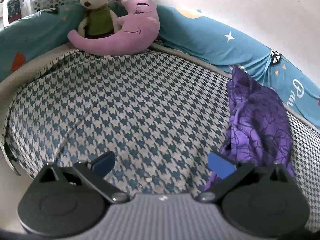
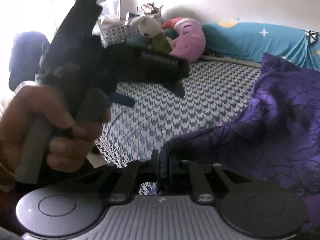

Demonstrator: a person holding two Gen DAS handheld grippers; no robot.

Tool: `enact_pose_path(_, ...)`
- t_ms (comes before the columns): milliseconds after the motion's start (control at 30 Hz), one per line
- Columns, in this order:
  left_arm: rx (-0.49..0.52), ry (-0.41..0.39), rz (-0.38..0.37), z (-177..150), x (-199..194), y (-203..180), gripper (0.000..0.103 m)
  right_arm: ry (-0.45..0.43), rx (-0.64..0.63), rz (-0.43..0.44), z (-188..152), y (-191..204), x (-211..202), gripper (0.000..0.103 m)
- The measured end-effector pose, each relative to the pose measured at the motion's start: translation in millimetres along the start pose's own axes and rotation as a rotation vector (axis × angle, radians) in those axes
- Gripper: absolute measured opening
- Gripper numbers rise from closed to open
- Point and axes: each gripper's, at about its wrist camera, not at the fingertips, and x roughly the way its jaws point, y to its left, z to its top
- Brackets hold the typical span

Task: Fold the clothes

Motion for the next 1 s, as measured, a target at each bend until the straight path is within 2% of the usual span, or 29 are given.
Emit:
enact_pose_path(133, 0.012, 0.015, 0.002, -2, 4, -6, 0.103, 0.057, -0.025, 0.016, -6, 0, 15, 0.019)
enact_pose_path(167, 0.02, 0.019, 0.004, -3, 5, -8, 0.103, 0.072, -0.033, 0.024, -7, 0, 17, 0.028)
enact_pose_path(200, 0.027, 0.023, 0.005, -3, 6, -10, 0.103, 0.086, -0.041, 0.032, -8, 0, 19, 0.03)
enact_pose_path(367, 0.067, 0.035, -0.009, -6, 12, -24, 0.103, 0.076, -0.073, 0.049, -7, -4, 1, 0.031)
enact_pose_path(567, 0.116, 0.045, -0.054, -11, 19, -45, 0.103, 0.022, -0.004, -0.045, -3, -31, -32, 0.031)
enact_pose_path(700, 0.145, 0.038, -0.043, -17, 19, -54, 0.103, -0.016, 0.063, -0.103, -3, -50, -50, 0.031)
enact_pose_path(867, 0.075, 0.037, 0.028, -14, 23, -47, 0.103, -0.052, 0.097, -0.145, 4, -59, -52, 0.031)
enact_pose_path(1000, -0.007, 0.064, 0.024, -4, 25, -35, 0.103, -0.063, 0.078, -0.158, 13, -58, -48, 0.031)
